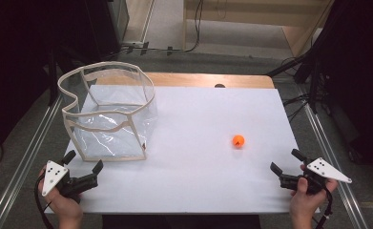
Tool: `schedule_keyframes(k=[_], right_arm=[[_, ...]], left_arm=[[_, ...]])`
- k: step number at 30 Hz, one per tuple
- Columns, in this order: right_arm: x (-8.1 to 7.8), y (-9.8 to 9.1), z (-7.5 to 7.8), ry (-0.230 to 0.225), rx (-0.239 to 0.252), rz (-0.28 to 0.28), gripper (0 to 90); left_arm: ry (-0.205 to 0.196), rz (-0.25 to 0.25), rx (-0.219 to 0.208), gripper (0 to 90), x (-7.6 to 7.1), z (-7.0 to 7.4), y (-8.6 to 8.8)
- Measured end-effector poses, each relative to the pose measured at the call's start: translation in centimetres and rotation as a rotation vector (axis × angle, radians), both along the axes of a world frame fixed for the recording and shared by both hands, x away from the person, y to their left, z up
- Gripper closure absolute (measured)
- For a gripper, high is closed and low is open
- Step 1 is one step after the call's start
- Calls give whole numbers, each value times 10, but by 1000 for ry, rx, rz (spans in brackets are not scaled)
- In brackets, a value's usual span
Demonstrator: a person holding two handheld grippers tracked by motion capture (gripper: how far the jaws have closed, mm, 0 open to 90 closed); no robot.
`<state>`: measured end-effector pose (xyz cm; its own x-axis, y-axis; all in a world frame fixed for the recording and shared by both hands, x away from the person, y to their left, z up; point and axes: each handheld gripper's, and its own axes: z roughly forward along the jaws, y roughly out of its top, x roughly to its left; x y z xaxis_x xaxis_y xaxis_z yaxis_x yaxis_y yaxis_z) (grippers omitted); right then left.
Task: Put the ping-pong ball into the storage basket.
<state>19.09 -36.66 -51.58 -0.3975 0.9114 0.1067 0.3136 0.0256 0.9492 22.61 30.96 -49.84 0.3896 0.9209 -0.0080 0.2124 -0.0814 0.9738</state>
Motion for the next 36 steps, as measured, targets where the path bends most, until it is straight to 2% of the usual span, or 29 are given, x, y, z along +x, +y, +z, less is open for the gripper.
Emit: schedule_keyframes(k=[4,11,21,26,28,36], right_arm=[[0,0,1,8,0,23,0],[0,0,4,17,-2,30,0],[1,3,7,52,-14,62,0],[4,4,13,59,-13,78,0],[7,6,17,71,-41,89,0],[14,7,24,79,-43,117,0]], left_arm=[[0,0,4,0,0,0,0],[-2,1,7,0,-1,0,0],[-4,0,5,0,-1,0,0],[-4,0,-2,0,-1,0,0],[-3,0,-5,0,-1,0,1],[-4,0,-5,0,-1,0,0]])
